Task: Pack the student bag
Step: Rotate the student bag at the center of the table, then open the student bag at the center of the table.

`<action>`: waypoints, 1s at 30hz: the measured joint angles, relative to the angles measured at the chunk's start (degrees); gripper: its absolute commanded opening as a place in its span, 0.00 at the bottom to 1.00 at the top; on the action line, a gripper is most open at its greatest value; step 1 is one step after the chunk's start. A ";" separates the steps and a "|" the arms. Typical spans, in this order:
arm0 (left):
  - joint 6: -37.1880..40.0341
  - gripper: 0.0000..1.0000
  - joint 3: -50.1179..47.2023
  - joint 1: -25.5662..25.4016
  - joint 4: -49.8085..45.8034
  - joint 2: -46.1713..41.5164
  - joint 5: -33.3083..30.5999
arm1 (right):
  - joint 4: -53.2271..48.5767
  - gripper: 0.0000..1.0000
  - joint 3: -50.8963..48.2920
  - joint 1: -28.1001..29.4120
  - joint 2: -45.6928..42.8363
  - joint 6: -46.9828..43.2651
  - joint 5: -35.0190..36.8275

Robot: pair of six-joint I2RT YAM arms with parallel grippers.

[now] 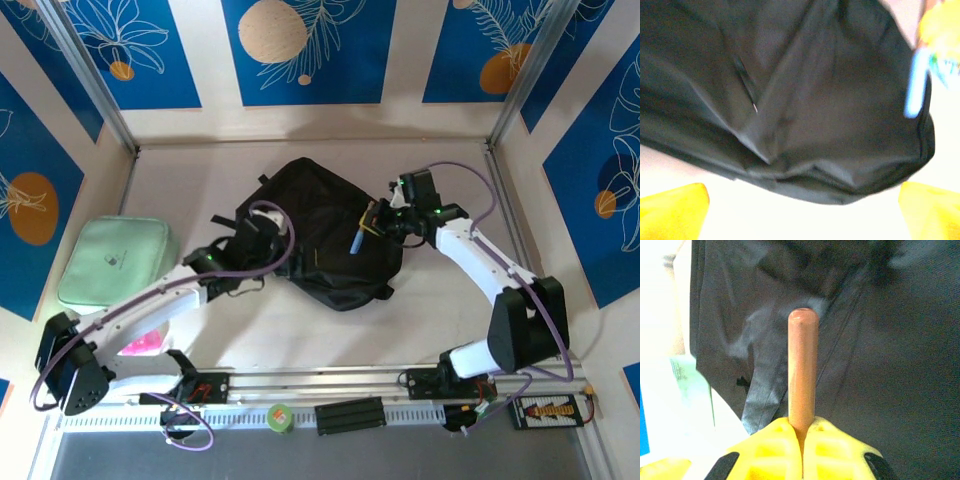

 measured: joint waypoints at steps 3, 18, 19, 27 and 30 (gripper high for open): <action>5.11 0.87 6.73 5.29 -3.52 3.02 -0.28 | 1.09 0.03 0.00 2.78 2.95 0.20 -1.70; 24.72 0.65 31.12 8.96 -10.49 34.23 2.75 | 1.86 0.03 -2.40 5.51 8.13 0.90 -4.35; 28.44 0.65 32.83 8.96 -11.21 35.43 3.06 | 1.84 0.03 -2.40 5.51 8.13 0.90 -4.42; 50.05 0.66 47.15 8.96 -21.18 45.29 3.21 | 2.43 0.03 -2.40 5.53 8.13 1.31 -4.44; 54.99 0.60 49.53 8.96 -23.67 48.22 2.84 | 2.67 0.03 -2.43 5.64 8.13 1.36 -4.44</action>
